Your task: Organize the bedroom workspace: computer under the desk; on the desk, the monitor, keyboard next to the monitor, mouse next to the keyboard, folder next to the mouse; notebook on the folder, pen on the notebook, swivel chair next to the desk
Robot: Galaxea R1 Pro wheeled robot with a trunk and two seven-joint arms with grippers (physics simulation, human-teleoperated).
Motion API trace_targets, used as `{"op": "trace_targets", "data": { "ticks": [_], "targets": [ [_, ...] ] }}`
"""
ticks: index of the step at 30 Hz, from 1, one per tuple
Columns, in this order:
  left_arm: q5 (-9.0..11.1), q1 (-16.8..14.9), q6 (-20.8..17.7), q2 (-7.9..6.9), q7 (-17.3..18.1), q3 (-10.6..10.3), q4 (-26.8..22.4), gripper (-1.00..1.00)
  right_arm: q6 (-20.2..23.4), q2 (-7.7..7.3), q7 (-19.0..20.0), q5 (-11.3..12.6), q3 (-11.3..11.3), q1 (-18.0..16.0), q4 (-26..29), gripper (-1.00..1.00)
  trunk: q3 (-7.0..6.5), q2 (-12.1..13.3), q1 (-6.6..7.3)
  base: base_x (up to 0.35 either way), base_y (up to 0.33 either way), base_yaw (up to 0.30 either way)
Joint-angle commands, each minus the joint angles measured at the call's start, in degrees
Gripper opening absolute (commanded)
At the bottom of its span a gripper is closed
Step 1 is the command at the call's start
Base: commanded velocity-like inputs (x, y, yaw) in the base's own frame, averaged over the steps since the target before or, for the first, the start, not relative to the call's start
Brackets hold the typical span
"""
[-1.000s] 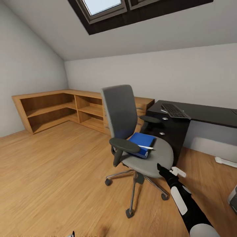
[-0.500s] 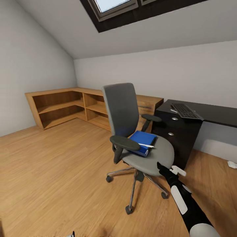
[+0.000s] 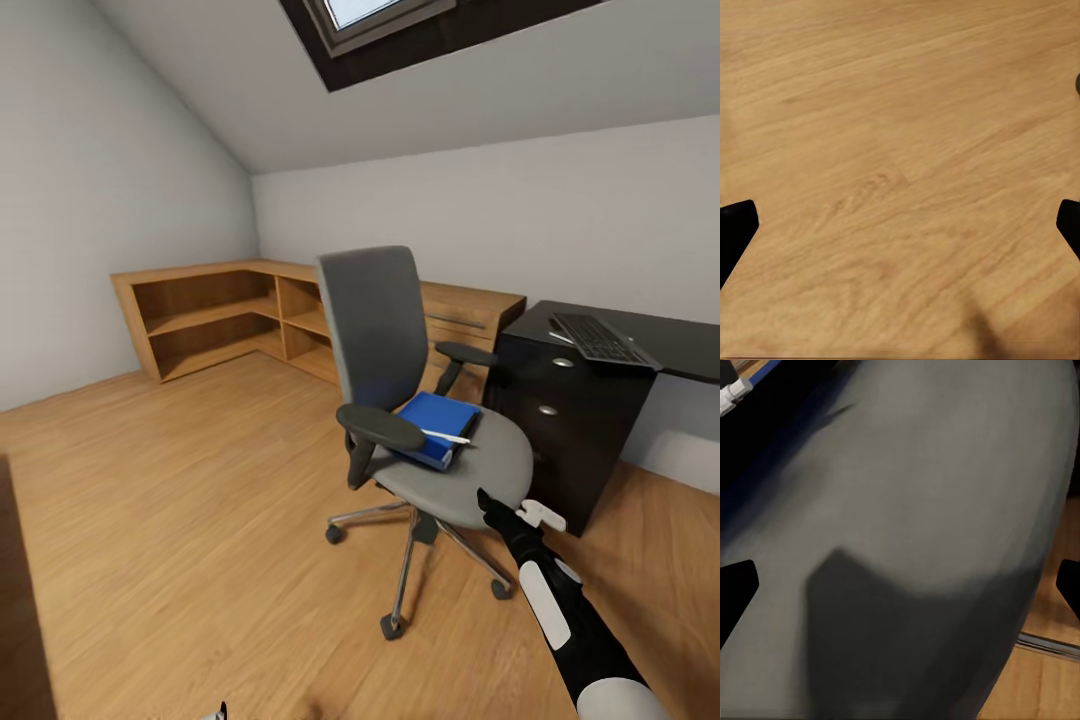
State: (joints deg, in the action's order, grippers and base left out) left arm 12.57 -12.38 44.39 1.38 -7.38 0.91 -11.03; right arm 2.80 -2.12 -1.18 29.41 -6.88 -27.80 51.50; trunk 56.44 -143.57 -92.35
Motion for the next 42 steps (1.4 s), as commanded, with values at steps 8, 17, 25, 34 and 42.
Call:
{"op": "trace_targets", "data": {
  "ticks": [8, 17, 25, 34, 42],
  "targets": [
    [0.0, -0.04, 0.15, 0.03, -0.09, 0.06, 0.04, 1.0, 0.27, 0.01, -0.05, 0.75, 0.11, 0.03, -3.71, 1.0, 0.48, -0.02, 0.01, 0.0, 0.0, 0.177],
    [0.0, -0.05, 0.17, 0.03, -0.09, 0.06, 0.04, 1.0, 0.27, 0.01, -0.05, 0.75, 0.11, 0.03, -3.69, 1.0, 0.77, -0.02, 0.01, 0.0, 0.0, 0.165],
    [0.0, -0.04, 0.17, 0.05, -0.09, 0.06, 0.04, 1.0, 0.27, 0.01, -0.05, 0.73, 0.11, 0.02, -3.69, 1.0, 0.79, -0.02, 0.01, -0.001, 0.0, 0.039],
    [0.0, -0.03, 0.17, 0.1, -0.09, -0.01, 0.04, 1.0, 0.27, -0.07, -0.02, 0.73, 0.08, 0.03, -3.77, 1.0, 0.79, -0.02, 0.01, -0.122, -0.072, 0.002],
    [0.0, -0.05, 0.18, 0.11, -0.09, -0.03, 0.04, 1.0, 0.07, -0.13, 0.03, 0.55, 0.03, 0.01, -4.09, 1.0, 0.79, -0.02, 0.01, -0.019, -0.015, 0.0]
  ]
}}
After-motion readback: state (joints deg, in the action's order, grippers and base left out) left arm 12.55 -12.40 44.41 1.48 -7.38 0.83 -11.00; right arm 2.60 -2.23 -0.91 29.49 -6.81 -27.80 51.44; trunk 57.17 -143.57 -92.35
